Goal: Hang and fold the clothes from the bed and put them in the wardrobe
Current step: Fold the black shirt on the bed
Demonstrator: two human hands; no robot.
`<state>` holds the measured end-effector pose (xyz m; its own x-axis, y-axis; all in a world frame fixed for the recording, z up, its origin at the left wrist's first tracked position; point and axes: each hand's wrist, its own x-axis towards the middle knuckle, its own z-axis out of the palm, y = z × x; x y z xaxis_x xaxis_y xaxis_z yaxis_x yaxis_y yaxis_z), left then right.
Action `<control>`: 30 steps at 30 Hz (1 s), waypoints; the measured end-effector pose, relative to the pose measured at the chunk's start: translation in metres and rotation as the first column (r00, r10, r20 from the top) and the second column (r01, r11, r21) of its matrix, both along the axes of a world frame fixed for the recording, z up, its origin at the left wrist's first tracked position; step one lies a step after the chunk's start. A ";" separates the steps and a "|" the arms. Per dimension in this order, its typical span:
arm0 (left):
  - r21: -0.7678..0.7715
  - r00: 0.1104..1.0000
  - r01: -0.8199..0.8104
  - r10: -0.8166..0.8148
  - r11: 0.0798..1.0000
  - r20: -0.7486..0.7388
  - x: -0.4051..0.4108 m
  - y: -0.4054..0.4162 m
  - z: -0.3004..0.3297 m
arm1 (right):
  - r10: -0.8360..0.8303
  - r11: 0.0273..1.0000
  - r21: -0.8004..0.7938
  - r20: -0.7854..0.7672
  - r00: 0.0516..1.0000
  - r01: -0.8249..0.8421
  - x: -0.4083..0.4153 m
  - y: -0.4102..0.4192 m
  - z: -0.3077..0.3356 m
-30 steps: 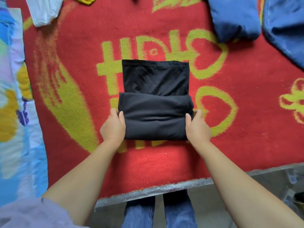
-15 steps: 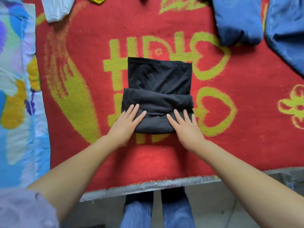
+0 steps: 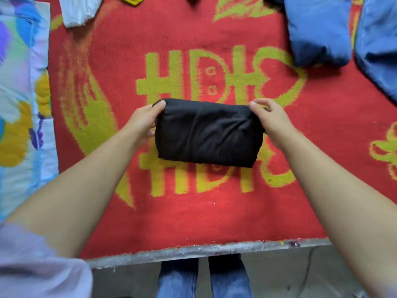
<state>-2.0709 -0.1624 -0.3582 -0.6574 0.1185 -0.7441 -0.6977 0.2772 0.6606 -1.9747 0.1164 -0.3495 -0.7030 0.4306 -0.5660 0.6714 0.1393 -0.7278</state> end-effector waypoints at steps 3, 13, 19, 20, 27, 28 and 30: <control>-0.287 0.982 -0.035 -0.020 0.957 -0.189 0.022 0.016 -0.033 | -0.167 0.982 0.098 0.033 0.985 0.163 0.009 -0.023 -0.027; -0.563 0.839 -0.128 -0.213 0.817 -0.500 0.040 0.020 -0.051 | 0.035 0.859 0.510 0.021 0.999 -0.041 0.012 -0.019 -0.051; -0.704 0.823 -0.075 -0.355 0.707 -0.443 0.052 0.012 -0.047 | 0.137 0.740 0.643 0.148 0.980 -0.200 0.027 -0.016 -0.040; -0.725 0.713 -0.062 -0.478 0.686 -0.513 0.057 0.007 -0.042 | 0.212 0.687 0.690 0.110 0.971 -0.229 0.034 -0.017 -0.033; -0.932 -0.049 0.339 -0.987 0.129 -0.155 0.103 0.020 -0.051 | 0.707 0.192 0.642 0.434 0.558 -0.742 0.072 -0.072 -0.039; -0.936 -0.001 0.336 -0.994 0.106 -0.113 0.100 0.024 -0.055 | 0.665 0.211 0.631 0.467 0.583 -0.747 0.067 -0.072 -0.044; -0.940 0.067 0.323 -0.994 0.109 -0.092 0.092 0.028 -0.062 | 0.606 0.235 0.630 0.500 0.618 -0.740 0.055 -0.072 -0.051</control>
<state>-1.9793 -0.1341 -0.4204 -0.7083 0.6412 -0.2952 0.6664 0.7453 0.0201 -1.9202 0.0444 -0.4002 -0.9031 0.1053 -0.4163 0.1195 0.9928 -0.0081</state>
